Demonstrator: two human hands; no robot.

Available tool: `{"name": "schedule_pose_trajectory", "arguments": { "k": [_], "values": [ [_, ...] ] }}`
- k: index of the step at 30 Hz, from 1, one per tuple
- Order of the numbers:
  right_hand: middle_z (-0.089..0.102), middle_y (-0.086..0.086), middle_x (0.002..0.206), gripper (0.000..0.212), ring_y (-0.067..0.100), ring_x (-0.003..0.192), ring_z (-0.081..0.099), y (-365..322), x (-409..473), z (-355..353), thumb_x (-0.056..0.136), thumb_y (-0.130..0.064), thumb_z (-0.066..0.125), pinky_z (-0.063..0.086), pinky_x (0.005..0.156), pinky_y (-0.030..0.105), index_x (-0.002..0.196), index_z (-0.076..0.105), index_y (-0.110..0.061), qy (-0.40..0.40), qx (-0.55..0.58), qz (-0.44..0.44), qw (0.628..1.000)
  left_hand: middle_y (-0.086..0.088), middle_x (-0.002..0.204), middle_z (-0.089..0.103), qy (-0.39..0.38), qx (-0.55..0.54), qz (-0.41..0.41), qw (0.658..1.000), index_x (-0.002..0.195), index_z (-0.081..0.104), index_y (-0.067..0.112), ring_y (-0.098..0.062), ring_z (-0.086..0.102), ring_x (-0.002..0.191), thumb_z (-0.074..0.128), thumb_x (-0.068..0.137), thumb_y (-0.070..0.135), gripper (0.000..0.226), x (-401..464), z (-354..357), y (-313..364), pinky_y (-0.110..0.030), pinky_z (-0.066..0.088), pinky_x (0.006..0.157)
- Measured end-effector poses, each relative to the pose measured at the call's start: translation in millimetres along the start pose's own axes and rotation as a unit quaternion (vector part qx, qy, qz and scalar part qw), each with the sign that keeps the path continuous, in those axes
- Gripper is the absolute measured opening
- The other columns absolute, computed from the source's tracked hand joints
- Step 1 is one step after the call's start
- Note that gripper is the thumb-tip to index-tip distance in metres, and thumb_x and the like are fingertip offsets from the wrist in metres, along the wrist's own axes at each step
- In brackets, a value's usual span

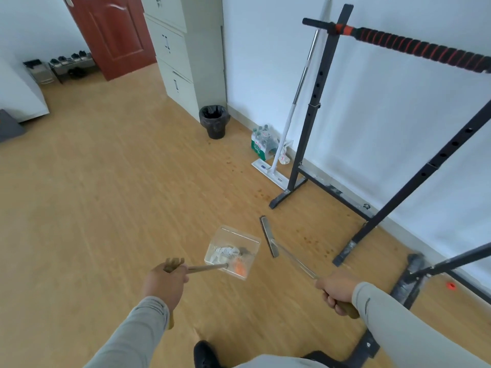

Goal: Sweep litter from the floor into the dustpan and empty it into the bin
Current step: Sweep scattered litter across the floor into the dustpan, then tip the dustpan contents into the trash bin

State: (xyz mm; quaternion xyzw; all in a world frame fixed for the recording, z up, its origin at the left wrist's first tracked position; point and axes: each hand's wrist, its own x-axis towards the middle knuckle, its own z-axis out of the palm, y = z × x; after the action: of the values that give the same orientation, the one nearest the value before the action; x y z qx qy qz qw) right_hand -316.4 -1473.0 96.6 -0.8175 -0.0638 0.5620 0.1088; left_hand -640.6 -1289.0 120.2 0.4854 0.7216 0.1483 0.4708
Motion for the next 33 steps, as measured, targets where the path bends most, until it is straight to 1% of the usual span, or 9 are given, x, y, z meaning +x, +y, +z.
{"name": "schedule_pose_trajectory", "arguments": {
  "k": [9,13,16,18,20,23,26,30,33],
  "values": [
    [0.051,0.003,0.052,0.033,0.012,0.041,0.042,-93,-19,69,0.096,-0.033,0.058,0.038,0.044,0.021,0.073,0.055,-0.01,0.015,0.018,0.003,1.0,-0.005,0.083,0.074,-0.035,-0.009,0.017,0.999,0.096,0.07,0.011,-0.022,0.058,0.062,0.063,0.096,0.028,0.018,87,-79,13,-0.03,0.044,0.057],
    [0.053,0.003,0.058,0.033,0.012,0.047,0.044,-128,-17,86,0.094,-0.037,0.061,0.039,0.045,0.022,0.073,0.056,-0.011,0.018,0.015,0.004,1.0,-0.003,0.083,0.074,-0.033,-0.017,0.015,0.999,0.095,0.069,0.013,-0.023,0.061,0.068,0.062,0.095,0.027,0.015,117,-101,18,-0.03,0.044,0.058],
    [0.053,0.005,0.061,0.031,0.014,0.048,0.044,-157,-12,93,0.094,-0.034,0.061,0.039,0.046,0.023,0.076,0.057,-0.01,0.014,0.009,-0.009,1.0,-0.003,0.083,0.075,-0.024,-0.025,0.008,0.999,0.095,0.068,0.014,-0.024,0.062,0.068,0.062,0.094,0.026,0.013,140,-111,25,-0.03,0.044,0.059],
    [0.052,0.006,0.058,0.031,0.014,0.046,0.043,-178,-9,98,0.095,-0.032,0.06,0.038,0.045,0.022,0.075,0.056,-0.009,0.006,-0.001,-0.019,1.0,-0.003,0.083,0.075,-0.017,-0.03,-0.001,0.999,0.096,0.068,0.015,-0.025,0.062,0.068,0.062,0.094,0.025,0.011,157,-114,31,-0.03,0.044,0.059],
    [0.051,0.006,0.056,0.03,0.015,0.045,0.043,-199,-1,99,0.096,-0.029,0.06,0.037,0.045,0.021,0.075,0.056,-0.008,0.0,-0.009,-0.028,1.0,-0.003,0.082,0.075,-0.009,-0.041,-0.013,0.999,0.099,0.067,0.015,-0.023,0.062,0.068,0.063,0.094,0.024,0.011,174,-116,39,-0.029,0.043,0.057],
    [0.053,0.008,0.061,0.028,0.015,0.047,0.044,-234,21,96,0.095,-0.028,0.059,0.038,0.046,0.022,0.076,0.058,-0.008,-0.008,-0.02,-0.035,0.999,-0.001,0.081,0.075,0.005,-0.036,-0.025,0.999,0.106,0.068,0.014,-0.021,0.062,0.066,0.063,0.093,0.025,0.017,197,-116,57,-0.028,0.042,0.055],
    [0.053,0.008,0.064,0.025,0.016,0.047,0.043,-271,45,91,0.095,-0.028,0.059,0.038,0.046,0.023,0.081,0.06,-0.007,-0.015,-0.017,-0.034,0.999,-0.002,0.078,0.073,0.018,-0.011,-0.03,0.999,0.101,0.071,0.01,-0.022,0.061,0.065,0.063,0.093,0.025,0.019,222,-121,86,-0.028,0.042,0.055],
    [0.051,0.007,0.054,0.034,0.016,0.044,0.042,-333,75,77,0.096,-0.03,0.06,0.037,0.046,0.023,0.07,0.057,-0.008,-0.029,-0.02,-0.038,0.999,-0.001,0.078,0.074,0.038,-0.006,-0.025,0.999,0.1,0.071,0.011,-0.021,0.06,0.062,0.063,0.093,0.025,0.017,260,-127,131,-0.027,0.043,0.055],
    [0.051,0.007,0.052,0.035,0.017,0.042,0.041,-380,86,69,0.095,-0.028,0.06,0.038,0.045,0.022,0.066,0.056,-0.007,-0.028,-0.025,-0.045,0.998,0.001,0.079,0.075,0.059,-0.01,-0.028,0.998,0.102,0.07,0.013,-0.021,0.061,0.062,0.063,0.094,0.027,0.018,283,-134,159,-0.027,0.043,0.055]
  ]
}}
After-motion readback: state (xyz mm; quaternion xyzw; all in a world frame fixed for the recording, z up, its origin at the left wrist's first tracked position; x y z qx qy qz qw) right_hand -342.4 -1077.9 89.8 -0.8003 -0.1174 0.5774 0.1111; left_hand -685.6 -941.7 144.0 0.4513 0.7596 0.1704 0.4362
